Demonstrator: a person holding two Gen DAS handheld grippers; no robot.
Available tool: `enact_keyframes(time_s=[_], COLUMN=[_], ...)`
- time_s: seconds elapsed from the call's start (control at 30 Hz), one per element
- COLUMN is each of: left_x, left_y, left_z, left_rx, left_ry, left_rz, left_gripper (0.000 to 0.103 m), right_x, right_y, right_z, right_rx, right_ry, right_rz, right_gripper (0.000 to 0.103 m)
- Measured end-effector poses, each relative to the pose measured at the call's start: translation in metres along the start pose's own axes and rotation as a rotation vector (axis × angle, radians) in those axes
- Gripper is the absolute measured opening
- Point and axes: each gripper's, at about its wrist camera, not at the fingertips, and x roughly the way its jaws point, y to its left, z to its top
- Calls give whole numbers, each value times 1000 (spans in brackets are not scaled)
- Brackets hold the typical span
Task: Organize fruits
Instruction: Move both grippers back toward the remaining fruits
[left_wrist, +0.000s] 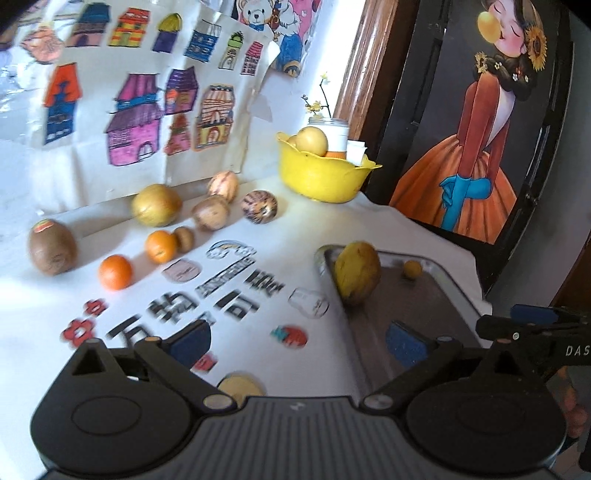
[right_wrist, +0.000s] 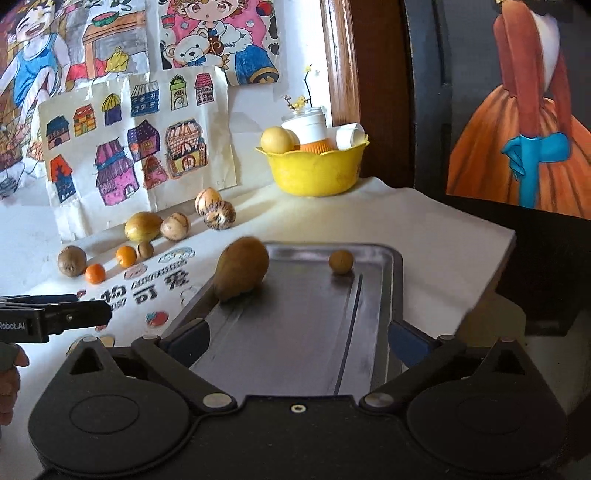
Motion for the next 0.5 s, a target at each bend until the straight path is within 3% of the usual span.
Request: enact_keyframes(time_s=[0.23, 0.37, 0.5], left_x=[-29, -42, -51], left_y=[7, 13, 26], left_z=[-25, -37, -44], left_rx=[80, 120, 107], left_ry=[1, -2, 6], left_rz=[21, 28, 48], left_gripper=[103, 102, 103], right_x=[-19, -33, -40], right_y=[31, 51, 71], right_z=[-34, -48, -53], right_rx=[-23, -66, -64], right_ry=[60, 47, 46], right_rz=[-69, -107, -82], right_gripper=[102, 102, 102])
